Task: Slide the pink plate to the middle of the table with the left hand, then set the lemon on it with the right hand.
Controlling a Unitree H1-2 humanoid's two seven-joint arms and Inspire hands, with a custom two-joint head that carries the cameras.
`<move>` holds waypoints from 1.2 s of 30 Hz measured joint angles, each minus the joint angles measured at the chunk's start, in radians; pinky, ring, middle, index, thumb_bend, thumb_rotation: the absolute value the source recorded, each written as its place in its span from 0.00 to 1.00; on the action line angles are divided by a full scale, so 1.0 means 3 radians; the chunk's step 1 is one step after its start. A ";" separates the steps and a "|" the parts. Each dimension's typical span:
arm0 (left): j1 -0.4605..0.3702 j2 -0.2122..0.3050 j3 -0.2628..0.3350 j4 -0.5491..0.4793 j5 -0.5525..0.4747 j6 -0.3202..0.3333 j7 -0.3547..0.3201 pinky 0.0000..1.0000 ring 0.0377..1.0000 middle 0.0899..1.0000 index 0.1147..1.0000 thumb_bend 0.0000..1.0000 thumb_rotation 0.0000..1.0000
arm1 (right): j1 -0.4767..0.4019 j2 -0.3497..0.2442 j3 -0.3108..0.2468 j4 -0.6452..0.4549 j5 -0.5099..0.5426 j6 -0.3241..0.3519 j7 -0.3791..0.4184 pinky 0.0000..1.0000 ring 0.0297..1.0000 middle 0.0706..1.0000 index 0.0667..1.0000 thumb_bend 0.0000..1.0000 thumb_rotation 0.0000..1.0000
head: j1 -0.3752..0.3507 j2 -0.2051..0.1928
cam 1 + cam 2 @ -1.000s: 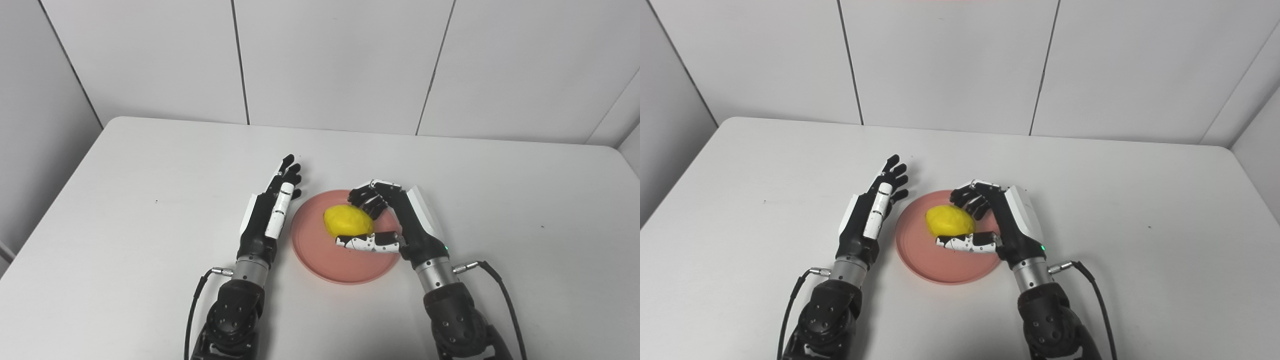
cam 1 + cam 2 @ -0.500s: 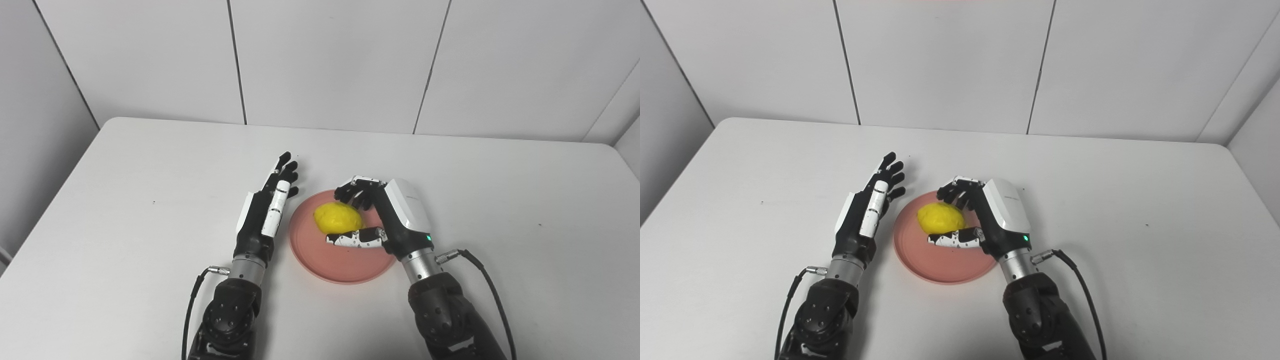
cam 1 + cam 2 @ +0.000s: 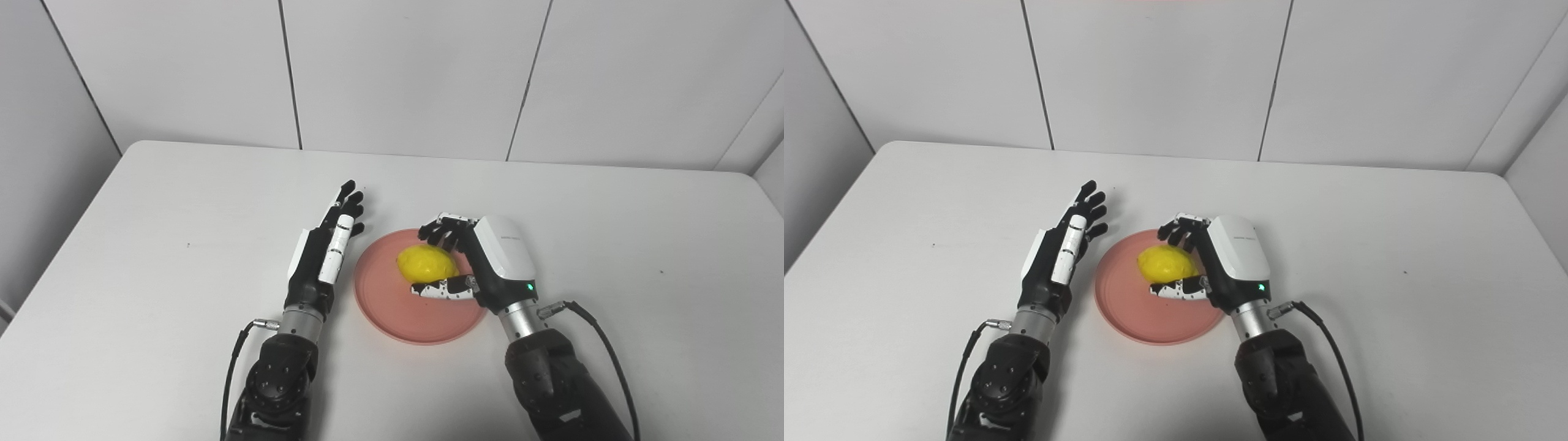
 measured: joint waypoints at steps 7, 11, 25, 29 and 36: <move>-0.0001 0.0000 0.0001 -0.0004 0.0003 0.0052 0.0002 0.88 0.93 0.94 0.92 0.55 1.00 | 0.0004 -0.0040 0.0040 0.0002 -0.0067 -0.0028 -0.0044 0.49 0.42 0.44 0.50 0.52 0.00 | 0.0005 0.0015; -0.0001 0.0000 0.0002 -0.0007 0.0003 0.0075 0.0003 0.88 0.93 0.94 0.93 0.55 1.00 | 0.0005 -0.0049 0.0050 0.0002 -0.0043 -0.0059 -0.0071 0.56 0.56 0.44 0.49 0.52 0.00 | 0.0000 0.0015; -0.0015 0.0008 0.0003 -0.0048 0.0004 0.0091 0.0001 0.89 0.94 0.94 0.93 0.55 1.00 | 0.0078 -0.0146 0.0067 -0.0114 0.0172 -0.0116 0.0133 0.81 0.82 0.80 0.80 0.62 0.50 | 0.0015 0.0046; -0.0018 0.0013 0.0005 -0.0047 -0.0001 0.0090 0.0000 0.88 0.93 0.94 0.92 0.54 1.00 | 0.0078 -0.0182 0.0075 -0.0159 0.0226 -0.0118 0.0252 0.96 0.90 0.88 0.88 0.70 0.87 | 0.0010 0.0051; -0.0023 0.0014 0.0010 -0.0046 -0.0004 0.0090 -0.0001 0.89 0.93 0.94 0.92 0.56 1.00 | 0.0134 -0.0156 0.0025 -0.0237 0.0380 -0.0148 0.0277 1.00 1.00 1.00 1.00 0.80 1.00 | 0.0026 0.0051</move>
